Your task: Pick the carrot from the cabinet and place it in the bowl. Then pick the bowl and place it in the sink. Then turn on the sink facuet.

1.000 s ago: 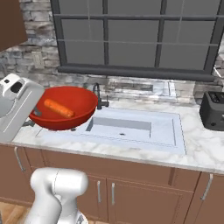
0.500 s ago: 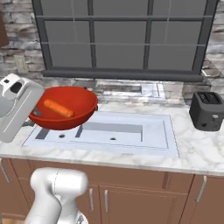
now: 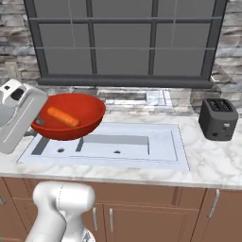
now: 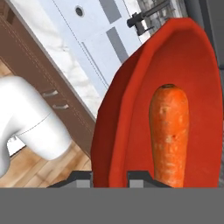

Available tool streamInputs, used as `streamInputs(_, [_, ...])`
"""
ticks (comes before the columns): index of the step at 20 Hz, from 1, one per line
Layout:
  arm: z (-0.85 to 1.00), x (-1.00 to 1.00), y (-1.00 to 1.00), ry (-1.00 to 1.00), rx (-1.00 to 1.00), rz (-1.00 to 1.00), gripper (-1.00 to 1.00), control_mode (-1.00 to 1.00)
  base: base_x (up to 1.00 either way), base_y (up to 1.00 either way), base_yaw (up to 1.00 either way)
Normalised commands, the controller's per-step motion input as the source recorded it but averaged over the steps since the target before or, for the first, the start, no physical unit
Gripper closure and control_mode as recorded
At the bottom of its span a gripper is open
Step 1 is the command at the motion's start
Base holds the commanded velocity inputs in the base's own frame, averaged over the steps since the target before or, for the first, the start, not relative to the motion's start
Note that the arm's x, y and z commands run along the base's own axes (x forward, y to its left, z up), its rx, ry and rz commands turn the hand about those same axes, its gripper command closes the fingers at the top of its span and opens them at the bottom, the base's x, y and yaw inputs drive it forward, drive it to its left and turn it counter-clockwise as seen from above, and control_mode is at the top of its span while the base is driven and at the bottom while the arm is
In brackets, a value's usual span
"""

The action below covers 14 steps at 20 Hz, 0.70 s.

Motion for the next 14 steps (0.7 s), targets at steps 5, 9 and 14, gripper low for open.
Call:
streamInputs(5, [0.0, 0.0, 0.0, 0.0, 0.0, 0.0, 1.0, 1.0, 0.33, 0.02, 0.0])
streamInputs(9, [0.0, 0.0, 0.0, 0.0, 0.0, 0.0, 1.0, 1.0, 0.31, 0.02, 0.0])
streamInputs(14, [0.0, 0.0, 0.0, 0.0, 0.0, 0.0, 1.0, 1.0, 0.36, 0.15, 0.0])
